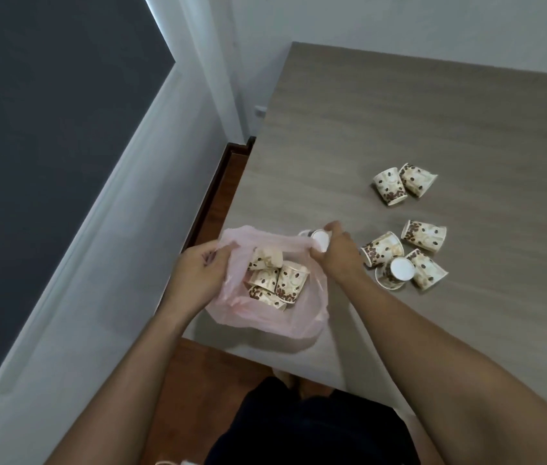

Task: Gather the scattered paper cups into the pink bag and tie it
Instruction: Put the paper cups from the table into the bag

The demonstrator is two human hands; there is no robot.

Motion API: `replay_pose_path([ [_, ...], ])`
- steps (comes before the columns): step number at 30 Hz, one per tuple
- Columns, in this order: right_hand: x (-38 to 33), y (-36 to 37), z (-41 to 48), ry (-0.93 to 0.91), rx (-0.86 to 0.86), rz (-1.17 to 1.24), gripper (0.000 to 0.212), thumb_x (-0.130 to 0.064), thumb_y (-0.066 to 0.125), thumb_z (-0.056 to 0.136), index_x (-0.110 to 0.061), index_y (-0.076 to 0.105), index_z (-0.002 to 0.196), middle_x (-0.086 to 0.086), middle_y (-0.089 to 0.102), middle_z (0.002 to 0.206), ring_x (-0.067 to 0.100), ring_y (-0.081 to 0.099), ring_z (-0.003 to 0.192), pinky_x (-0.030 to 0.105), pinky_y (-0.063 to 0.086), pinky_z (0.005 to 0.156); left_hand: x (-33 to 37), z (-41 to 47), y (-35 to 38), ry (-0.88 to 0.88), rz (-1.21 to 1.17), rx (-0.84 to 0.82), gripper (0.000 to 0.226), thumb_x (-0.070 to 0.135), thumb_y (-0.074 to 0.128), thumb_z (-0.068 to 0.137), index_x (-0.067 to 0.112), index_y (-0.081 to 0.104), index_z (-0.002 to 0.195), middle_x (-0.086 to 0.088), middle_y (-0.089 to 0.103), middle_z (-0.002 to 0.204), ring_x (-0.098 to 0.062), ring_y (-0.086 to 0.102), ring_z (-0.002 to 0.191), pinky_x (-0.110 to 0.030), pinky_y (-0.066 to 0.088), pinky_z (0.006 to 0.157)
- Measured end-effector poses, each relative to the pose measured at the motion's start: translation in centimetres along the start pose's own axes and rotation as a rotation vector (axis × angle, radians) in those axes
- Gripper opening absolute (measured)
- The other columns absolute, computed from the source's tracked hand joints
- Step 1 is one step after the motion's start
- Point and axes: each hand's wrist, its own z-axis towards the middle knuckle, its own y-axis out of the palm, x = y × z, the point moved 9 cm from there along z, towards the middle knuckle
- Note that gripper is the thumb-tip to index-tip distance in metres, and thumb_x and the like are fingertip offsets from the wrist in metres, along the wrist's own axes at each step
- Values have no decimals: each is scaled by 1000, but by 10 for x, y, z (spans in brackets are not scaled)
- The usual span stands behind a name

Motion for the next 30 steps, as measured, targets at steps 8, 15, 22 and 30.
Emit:
replay_pose_path([
  [8, 25, -39, -27, 20, 141, 218, 64, -49, 87, 82, -17, 46, 119, 3, 66, 105, 28, 68, 90, 35, 46, 72, 7, 18, 12, -2, -70, -9, 52, 52, 60, 106, 9, 67, 76, -9, 65, 62, -11, 55, 57, -33, 43, 62],
  [15, 22, -38, -53, 27, -11, 851, 69, -32, 80, 102, -40, 44, 160, 3, 53, 154, 21, 65, 132, 46, 64, 102, -13, 37, 23, -206, -20, 16, 46, 45, 51, 99, 12, 70, 73, 1, 73, 70, -24, 70, 72, -35, 49, 64],
  [22, -18, -27, -71, -47, -503, 1399, 63, -12, 68, 106, -46, 54, 158, 9, 63, 160, 28, 66, 136, 56, 49, 115, -49, 41, 66, -765, -866, -214, 33, 10, 55, 102, 2, 82, 84, -16, 80, 80, -33, 80, 65, -37, 66, 57],
  [30, -53, -33, -85, -259, -806, 1002, 75, 8, 68, 99, -34, 56, 160, 1, 59, 162, 15, 68, 126, 31, 60, 98, -27, 46, 74, -706, -1037, -321, 36, 25, 65, 110, 2, 74, 137, -20, 77, 122, -35, 71, 119, -49, 50, 123],
])
